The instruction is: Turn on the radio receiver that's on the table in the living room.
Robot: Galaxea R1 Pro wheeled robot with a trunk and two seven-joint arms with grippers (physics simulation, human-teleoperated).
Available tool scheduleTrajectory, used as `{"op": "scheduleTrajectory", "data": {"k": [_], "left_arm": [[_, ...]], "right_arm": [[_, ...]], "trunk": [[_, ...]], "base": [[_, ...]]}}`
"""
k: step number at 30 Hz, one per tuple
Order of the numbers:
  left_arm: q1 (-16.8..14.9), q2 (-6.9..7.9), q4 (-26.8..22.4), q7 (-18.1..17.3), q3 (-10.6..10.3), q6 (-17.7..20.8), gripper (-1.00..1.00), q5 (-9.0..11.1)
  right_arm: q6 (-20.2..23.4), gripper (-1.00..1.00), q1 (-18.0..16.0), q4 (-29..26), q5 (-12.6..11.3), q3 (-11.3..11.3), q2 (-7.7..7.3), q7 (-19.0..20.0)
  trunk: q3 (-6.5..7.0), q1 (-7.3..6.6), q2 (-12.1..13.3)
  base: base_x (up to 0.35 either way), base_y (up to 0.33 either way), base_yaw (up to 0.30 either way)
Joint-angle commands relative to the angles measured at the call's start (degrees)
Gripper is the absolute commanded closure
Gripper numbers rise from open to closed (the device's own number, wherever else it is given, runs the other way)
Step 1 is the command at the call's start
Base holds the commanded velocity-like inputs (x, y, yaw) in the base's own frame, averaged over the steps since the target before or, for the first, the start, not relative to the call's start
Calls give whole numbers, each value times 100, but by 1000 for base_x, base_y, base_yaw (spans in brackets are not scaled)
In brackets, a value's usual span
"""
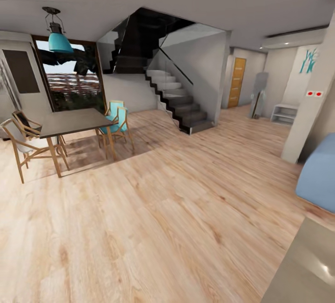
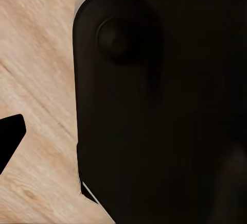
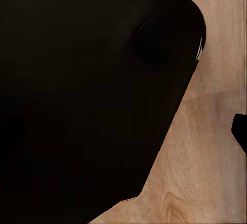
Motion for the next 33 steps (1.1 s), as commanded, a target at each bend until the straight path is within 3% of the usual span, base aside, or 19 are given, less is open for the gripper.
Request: {"op": "scheduleTrajectory", "data": {"k": [1, 23, 33], "left_arm": [[0, 3, 0, 0, 0, -1, -100, 0], [0, 0, 0, 0, 0, 2, -100, 0], [0, 8, 0, 0, 1, 2, -100, 0]], "right_arm": [[0, -100, 0, 0, 0, 0, 0, 0], [0, -100, 0, 0, 0, -1, -2, 0], [-9, -100, 0, 0, 0, 0, -9, 9]], "trunk": [[-2, 0, 0], [-50, 0, 0], [-54, 0, 0]], "base": [[300, 0, 295], [306, 0, 292], [322, 0, 45]]}}
